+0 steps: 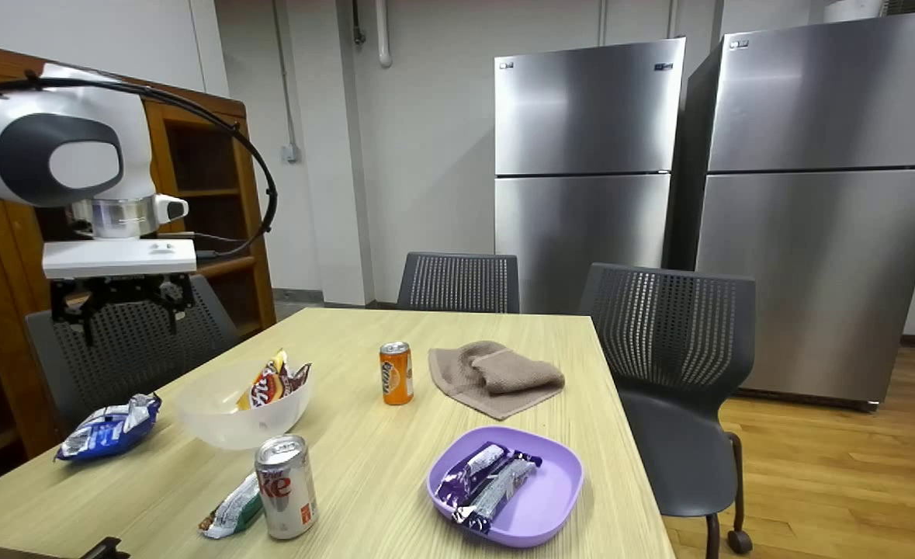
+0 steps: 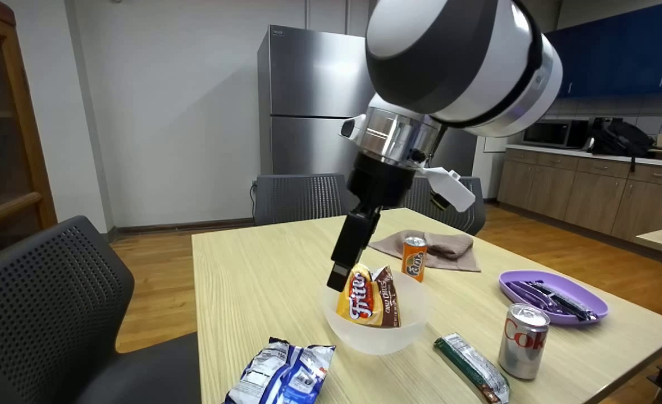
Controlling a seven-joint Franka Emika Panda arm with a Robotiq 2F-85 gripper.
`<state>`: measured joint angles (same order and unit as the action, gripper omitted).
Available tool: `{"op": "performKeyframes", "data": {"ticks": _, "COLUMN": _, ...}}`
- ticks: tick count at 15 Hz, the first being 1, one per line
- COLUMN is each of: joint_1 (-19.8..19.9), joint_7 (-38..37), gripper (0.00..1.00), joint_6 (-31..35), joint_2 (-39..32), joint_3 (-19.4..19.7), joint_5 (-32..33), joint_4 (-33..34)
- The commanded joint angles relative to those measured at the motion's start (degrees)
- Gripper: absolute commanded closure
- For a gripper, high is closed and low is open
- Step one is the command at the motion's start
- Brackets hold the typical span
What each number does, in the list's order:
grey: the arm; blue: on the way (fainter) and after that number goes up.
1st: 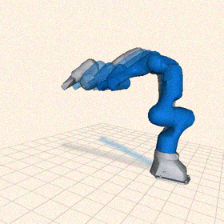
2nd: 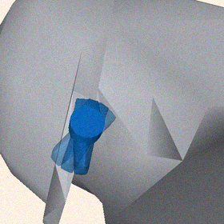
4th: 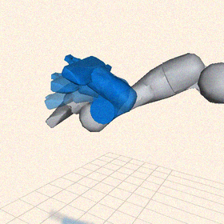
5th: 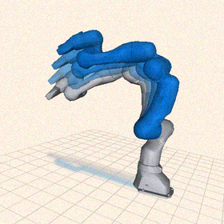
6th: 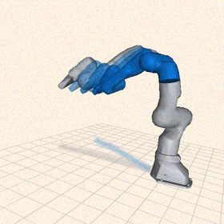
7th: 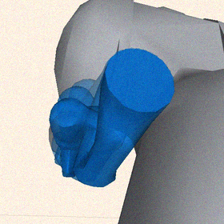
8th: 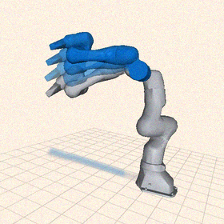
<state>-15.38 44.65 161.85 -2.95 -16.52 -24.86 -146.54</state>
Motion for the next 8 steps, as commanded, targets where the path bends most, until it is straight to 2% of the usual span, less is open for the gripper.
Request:
{"op": "performKeyframes", "data": {"ticks": 1, "joint_1": -0.5, "joint_7": -6.8, "gripper": 0.0, "joint_6": 0.4, "joint_2": -4.9, "joint_3": -1.6, "joint_5": 3.0, "joint_4": 5.1}}
{"op": "performKeyframes", "data": {"ticks": 4, "joint_1": -0.4, "joint_7": -12.7, "gripper": 0.0, "joint_6": 0.8, "joint_2": -9.3, "joint_3": -2.3, "joint_5": 6.9, "joint_4": 8.8}}
{"op": "performKeyframes", "data": {"ticks": 8, "joint_1": -0.9, "joint_7": -21.7, "gripper": 0.0, "joint_6": -0.8, "joint_2": -14.5, "joint_3": -1.4, "joint_5": 16.8, "joint_4": 13.2}}
